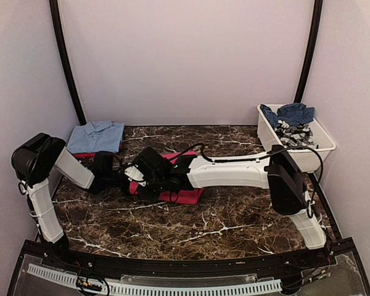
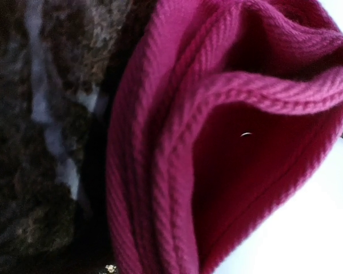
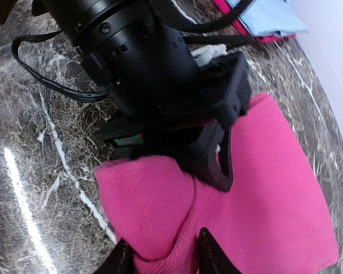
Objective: Fold and stack the mixed laundry pile
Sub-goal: Pick up the square-folded trousers from the center of the board.
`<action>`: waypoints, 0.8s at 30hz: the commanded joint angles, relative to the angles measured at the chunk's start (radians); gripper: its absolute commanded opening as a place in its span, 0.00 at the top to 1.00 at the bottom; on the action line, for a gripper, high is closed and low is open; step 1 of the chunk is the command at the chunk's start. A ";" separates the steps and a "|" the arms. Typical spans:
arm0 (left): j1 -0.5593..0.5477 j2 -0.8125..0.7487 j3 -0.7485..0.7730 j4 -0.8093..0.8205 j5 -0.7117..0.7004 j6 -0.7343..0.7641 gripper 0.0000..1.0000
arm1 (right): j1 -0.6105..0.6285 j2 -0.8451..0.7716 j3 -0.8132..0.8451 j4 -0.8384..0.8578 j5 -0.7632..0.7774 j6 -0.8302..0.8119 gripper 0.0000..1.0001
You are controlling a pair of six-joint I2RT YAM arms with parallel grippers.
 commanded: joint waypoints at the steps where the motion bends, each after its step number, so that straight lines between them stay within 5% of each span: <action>1: 0.007 -0.071 0.096 -0.278 -0.028 0.183 1.00 | 0.005 -0.194 -0.080 0.140 -0.009 0.037 0.50; 5: 0.022 -0.126 0.302 -0.732 -0.125 0.456 1.00 | -0.001 -0.324 -0.200 0.163 -0.023 0.079 0.17; 7: 0.030 -0.126 0.472 -0.913 -0.183 0.590 1.00 | -0.009 -0.390 -0.257 0.170 -0.024 0.106 0.11; 14: 0.070 0.050 0.954 -1.407 -0.342 0.950 1.00 | -0.055 -0.577 -0.447 0.201 0.003 0.164 0.08; 24: 0.150 0.258 1.516 -1.657 -0.379 1.141 1.00 | -0.091 -0.699 -0.636 0.244 0.004 0.193 0.07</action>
